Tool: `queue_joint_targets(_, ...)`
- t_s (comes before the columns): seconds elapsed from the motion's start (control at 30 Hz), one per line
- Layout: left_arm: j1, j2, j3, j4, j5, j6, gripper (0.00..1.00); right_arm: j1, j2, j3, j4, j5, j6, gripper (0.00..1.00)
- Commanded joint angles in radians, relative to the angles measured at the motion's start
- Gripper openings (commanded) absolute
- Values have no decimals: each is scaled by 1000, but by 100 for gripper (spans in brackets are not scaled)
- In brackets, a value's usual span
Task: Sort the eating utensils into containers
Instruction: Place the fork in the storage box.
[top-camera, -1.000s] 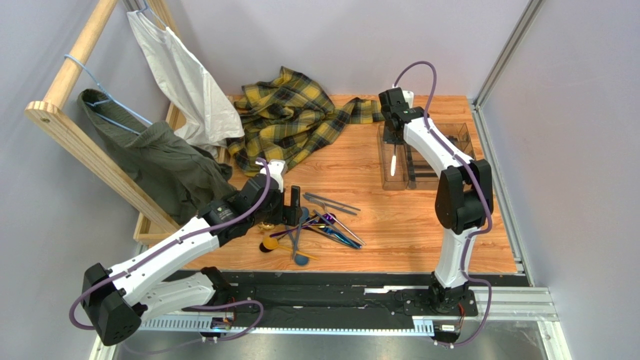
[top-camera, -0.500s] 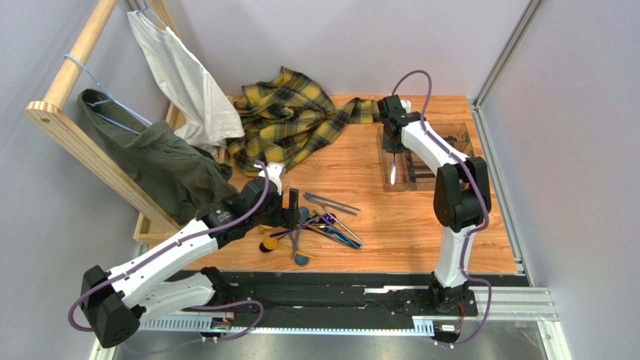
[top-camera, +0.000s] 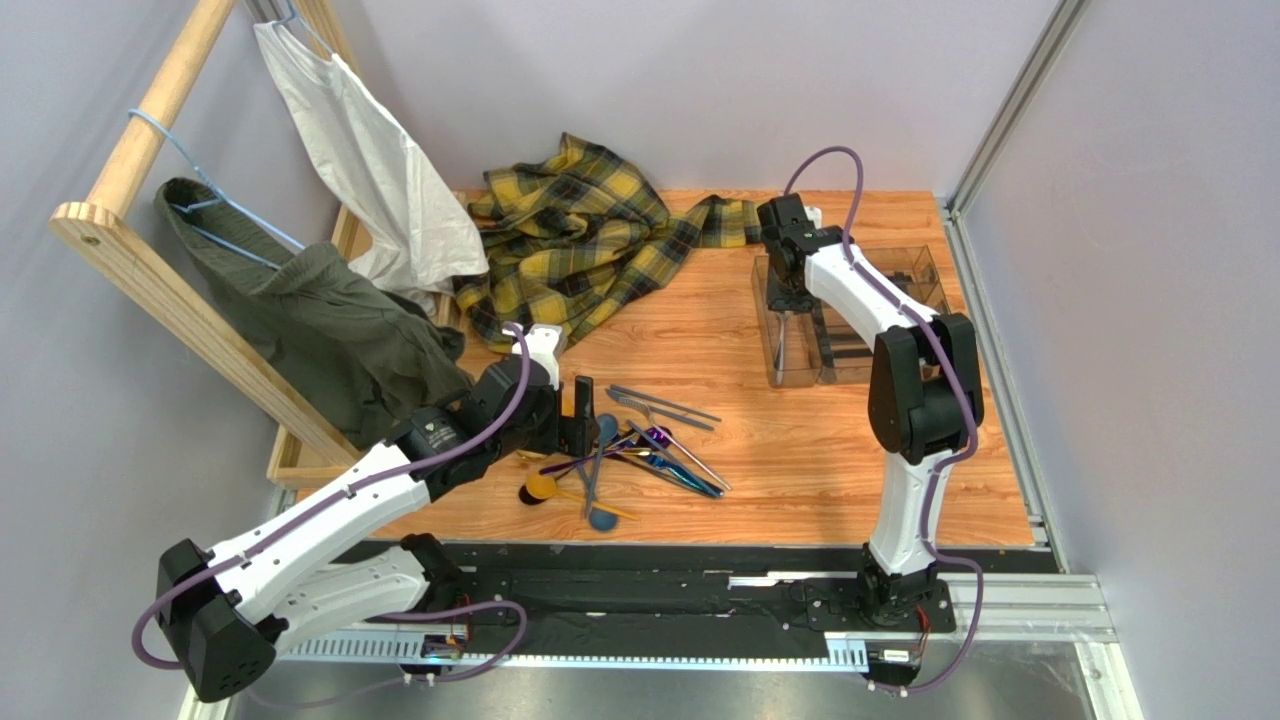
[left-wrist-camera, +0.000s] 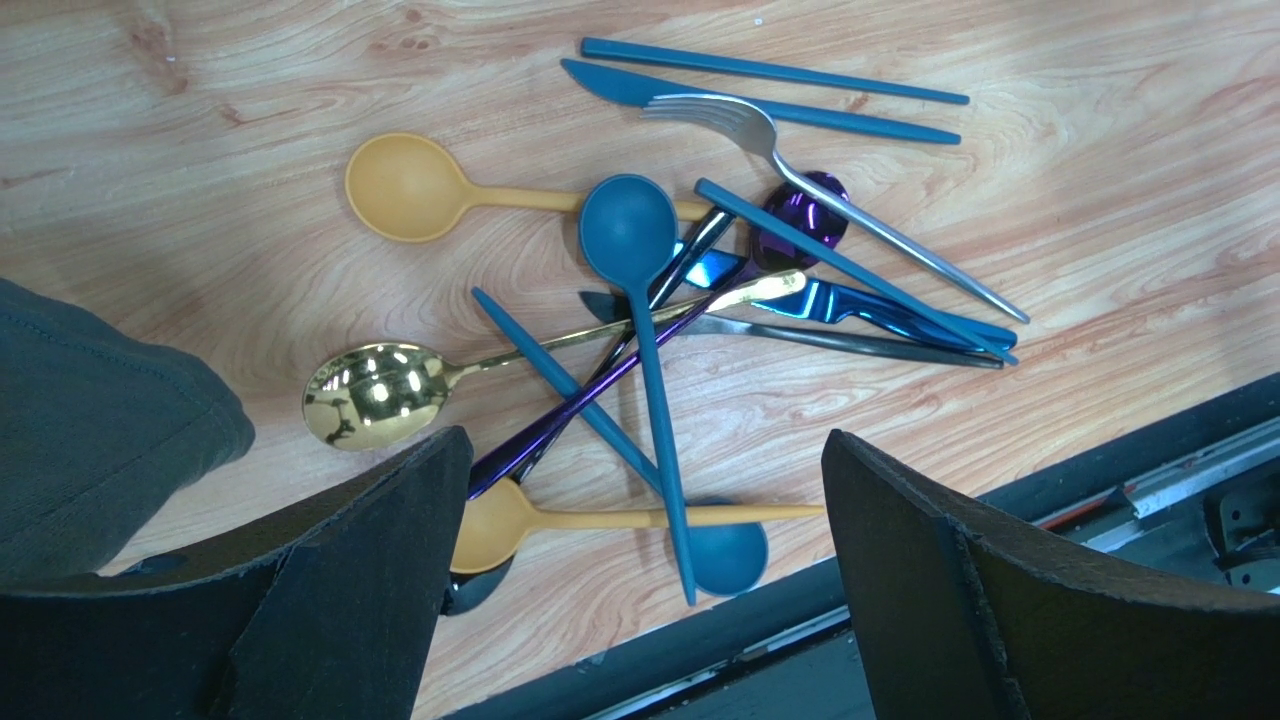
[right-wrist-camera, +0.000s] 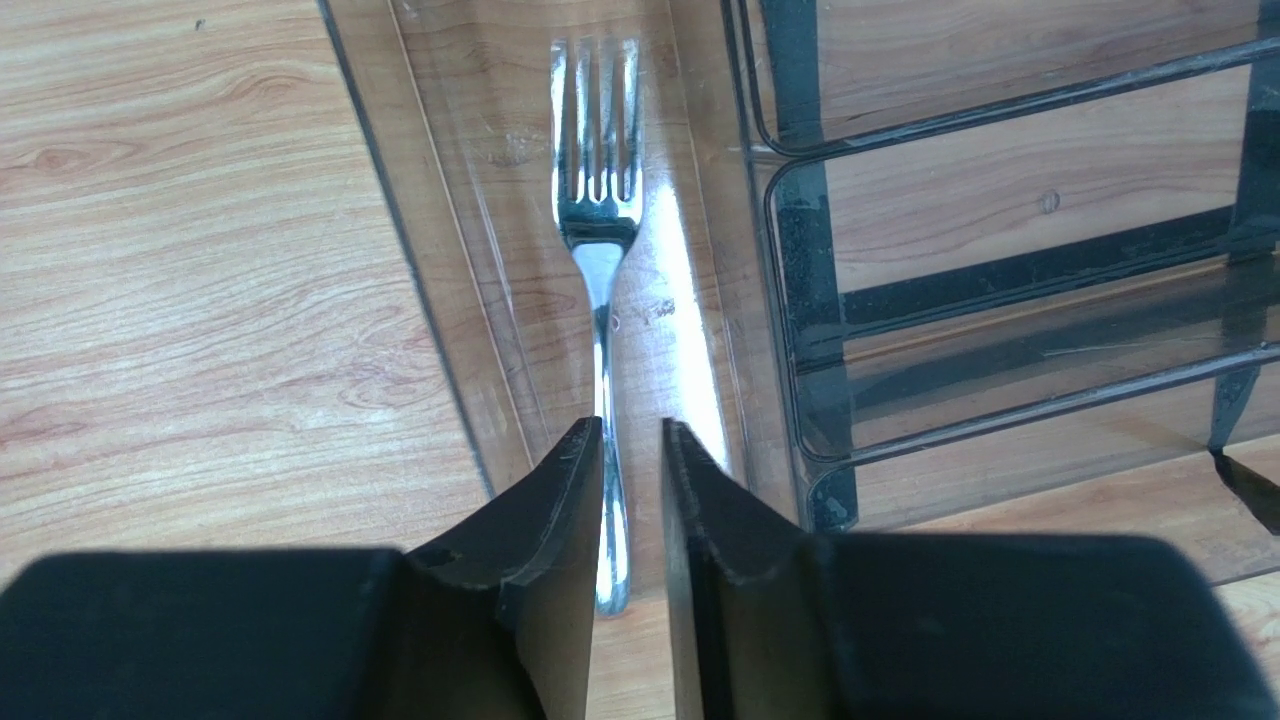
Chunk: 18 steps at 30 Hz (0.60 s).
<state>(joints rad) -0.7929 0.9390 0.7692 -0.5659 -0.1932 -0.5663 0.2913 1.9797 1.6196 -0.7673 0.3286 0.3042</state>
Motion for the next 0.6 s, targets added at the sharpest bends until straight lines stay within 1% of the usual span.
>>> queue_joint_targets(0.0,0,-20,7,-6,3,-18,96,-4,-53,20,-1,-11,-22,29)
queue_joint_targets(0.1,0,-26,5,-8,8,-21,96,-4,-54,31,-20,-31,-17,29)
queue_joint_targets(0.23,0,-35,-1,-8,12,-18,96,-4,-94,-9,-14,-78,-5,27)
queue_joint_targets(0.43,0,-39,-8,15,55,-4,96,-3,-254,-193,37,-146,15,27)
queue_joint_targets(0.57,0,-37,-22,50,77,-9,96,6,-366,-308,42,-174,27,26)
